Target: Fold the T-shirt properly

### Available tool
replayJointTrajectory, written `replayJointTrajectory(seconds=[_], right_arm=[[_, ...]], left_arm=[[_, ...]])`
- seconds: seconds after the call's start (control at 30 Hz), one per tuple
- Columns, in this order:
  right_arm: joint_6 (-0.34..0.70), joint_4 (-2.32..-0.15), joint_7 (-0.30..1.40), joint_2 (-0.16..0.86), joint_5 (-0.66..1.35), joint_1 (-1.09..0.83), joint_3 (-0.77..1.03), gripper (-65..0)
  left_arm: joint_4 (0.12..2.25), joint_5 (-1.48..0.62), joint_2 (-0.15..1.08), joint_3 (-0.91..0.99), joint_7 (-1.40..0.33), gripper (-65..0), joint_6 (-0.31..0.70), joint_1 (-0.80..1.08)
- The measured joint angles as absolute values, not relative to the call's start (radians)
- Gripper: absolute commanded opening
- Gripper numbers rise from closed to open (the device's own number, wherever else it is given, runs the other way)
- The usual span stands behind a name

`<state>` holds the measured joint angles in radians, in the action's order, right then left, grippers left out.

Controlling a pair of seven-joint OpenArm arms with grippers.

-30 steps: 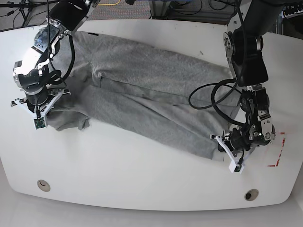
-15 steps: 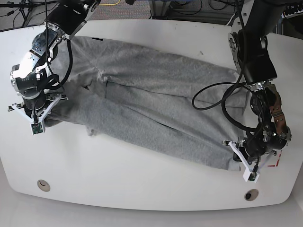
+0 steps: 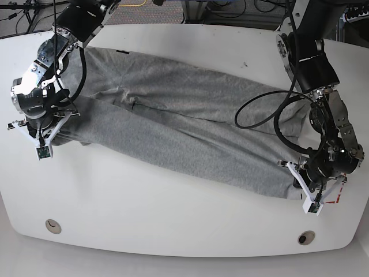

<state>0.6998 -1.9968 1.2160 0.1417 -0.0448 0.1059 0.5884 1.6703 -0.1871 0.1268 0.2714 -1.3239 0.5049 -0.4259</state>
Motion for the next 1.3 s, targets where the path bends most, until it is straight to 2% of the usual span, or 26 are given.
replayJointTrajectory(seconds=[0.3,0.67,0.9,1.3], right_arm=[[0.699,-1.998,1.342,0.142,-0.044,0.092,0.59,-64.5],[0.699,-2.003,1.351,0.135,-0.017,-0.033,0.588,-64.5],[0.699,-2.002,1.348,0.133,0.086,-0.098,0.588,-64.5],[0.699,-1.983,1.347,0.111,0.09,-0.115,0.588,-64.4]], left_arm=[[1.735,-0.199,0.167,0.269,-1.328,-65.0,0.56,-0.351],[1.736,-0.204,0.218,0.266,-1.331,-65.0,0.582,-0.274],[1.728,-0.194,0.231,0.266,-1.321,-65.0,0.584,-0.215],[1.631,-0.188,0.241,0.263,-1.26,-65.0,0.584,-0.163]])
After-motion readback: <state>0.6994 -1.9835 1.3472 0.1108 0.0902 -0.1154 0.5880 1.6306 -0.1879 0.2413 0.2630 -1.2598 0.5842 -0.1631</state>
